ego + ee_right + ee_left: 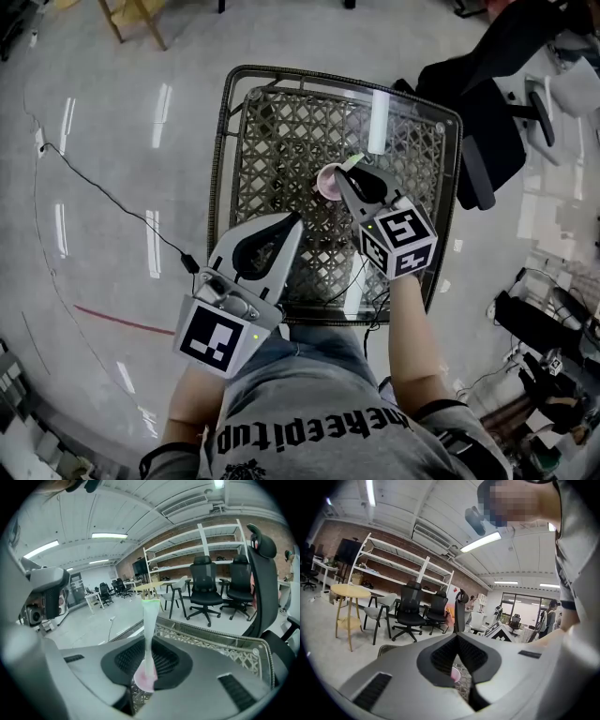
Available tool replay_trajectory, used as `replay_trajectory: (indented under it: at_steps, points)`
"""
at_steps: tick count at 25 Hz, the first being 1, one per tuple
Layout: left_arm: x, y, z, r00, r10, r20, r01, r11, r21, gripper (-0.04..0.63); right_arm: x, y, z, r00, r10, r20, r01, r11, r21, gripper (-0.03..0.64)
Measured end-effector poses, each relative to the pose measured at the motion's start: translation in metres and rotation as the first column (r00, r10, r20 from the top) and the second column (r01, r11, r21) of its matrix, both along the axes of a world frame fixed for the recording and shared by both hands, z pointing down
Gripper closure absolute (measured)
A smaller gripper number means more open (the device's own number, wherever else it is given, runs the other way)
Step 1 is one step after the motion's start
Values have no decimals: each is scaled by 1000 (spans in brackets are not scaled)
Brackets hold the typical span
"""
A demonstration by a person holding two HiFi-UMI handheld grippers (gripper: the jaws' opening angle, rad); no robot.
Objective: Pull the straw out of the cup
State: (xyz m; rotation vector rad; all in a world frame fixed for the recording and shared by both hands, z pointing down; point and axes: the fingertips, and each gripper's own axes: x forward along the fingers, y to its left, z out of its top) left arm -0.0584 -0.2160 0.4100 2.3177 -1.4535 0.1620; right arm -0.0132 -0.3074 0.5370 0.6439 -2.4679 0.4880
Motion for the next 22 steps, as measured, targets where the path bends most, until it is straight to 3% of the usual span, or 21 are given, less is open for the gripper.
replay_trajectory:
  at_steps: [13, 22]
  points:
    - [23, 12, -17, 996, 87, -10, -87, 996, 28, 580, 21, 20, -58, 990, 100, 95, -108, 991, 81, 560]
    - [21, 30, -42, 985, 172, 3, -172, 983, 65, 580, 27, 54, -114, 971, 188, 146, -210, 965, 155, 560]
